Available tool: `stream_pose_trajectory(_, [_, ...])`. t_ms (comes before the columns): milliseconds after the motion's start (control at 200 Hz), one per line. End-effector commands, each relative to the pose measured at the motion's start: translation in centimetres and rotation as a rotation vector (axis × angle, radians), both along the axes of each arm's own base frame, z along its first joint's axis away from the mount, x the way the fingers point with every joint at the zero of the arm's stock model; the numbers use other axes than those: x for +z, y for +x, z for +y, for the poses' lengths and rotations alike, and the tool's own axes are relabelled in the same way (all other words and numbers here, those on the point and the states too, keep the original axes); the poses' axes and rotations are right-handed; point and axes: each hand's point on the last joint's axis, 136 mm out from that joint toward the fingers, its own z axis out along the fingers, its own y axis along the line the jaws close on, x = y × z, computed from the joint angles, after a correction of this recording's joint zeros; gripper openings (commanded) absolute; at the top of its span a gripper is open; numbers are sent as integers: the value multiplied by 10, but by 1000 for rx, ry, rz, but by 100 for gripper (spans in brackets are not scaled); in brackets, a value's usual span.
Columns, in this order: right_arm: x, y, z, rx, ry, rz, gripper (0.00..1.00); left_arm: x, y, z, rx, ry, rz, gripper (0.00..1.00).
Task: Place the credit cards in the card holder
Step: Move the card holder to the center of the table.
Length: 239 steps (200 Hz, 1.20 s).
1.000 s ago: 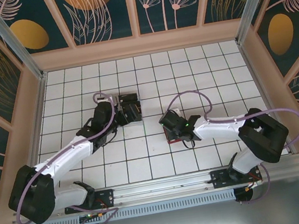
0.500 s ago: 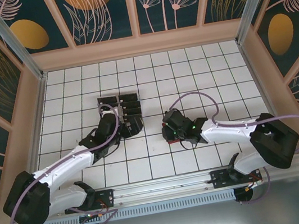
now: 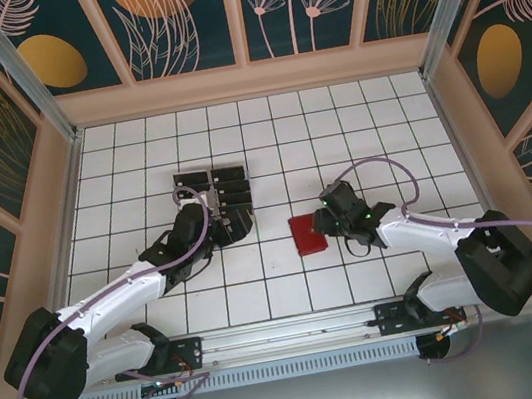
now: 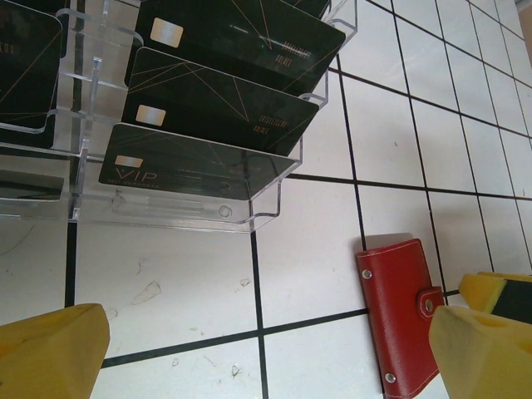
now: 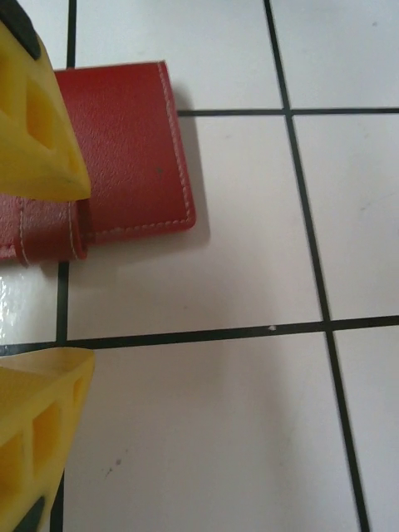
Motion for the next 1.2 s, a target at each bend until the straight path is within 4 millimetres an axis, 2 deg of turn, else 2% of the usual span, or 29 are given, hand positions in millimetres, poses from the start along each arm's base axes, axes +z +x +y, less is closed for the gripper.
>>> stream_pose_trajectory(0, [-2, -3, 14, 64, 76, -4, 49, -3, 0, 3, 10, 26, -3, 98])
stream_pose_trajectory(90, [-6, -3, 16, 62, 94, -3, 48, -3, 0, 7, 16, 43, -6, 98])
stream_pose_trajectory(210, [-10, -9, 28, 93, 159, 25, 44, -2, 0, 10, 27, 54, -13, 98])
stream_pose_trajectory(460, [-11, -20, 51, 138, 206, 46, 29, -4, -2, 16, 34, 78, -14, 99])
stream_pose_trajectory(641, [-10, -30, 77, 178, 221, 55, 25, -10, -8, 22, 31, 103, 1, 98])
stream_pose_trajectory(786, [-13, -35, 96, 214, 214, 66, 25, -7, -8, 30, 58, 118, -16, 98])
stream_pose_trajectory(851, [-12, -35, 100, 225, 198, 65, 27, -1, -5, 35, 89, 123, -33, 99])
stream_pose_trajectory(956, [-2, -31, 101, 224, 188, 43, 41, 14, 5, 44, 150, 151, -83, 99])
stream_pose_trajectory(1031, [6, -27, 99, 219, 176, 18, 47, 25, 18, 55, 194, 184, -109, 99])
stream_pose_trajectory(1191, [21, -23, 90, 197, 155, -20, 51, 46, 53, 89, 294, 178, -146, 99])
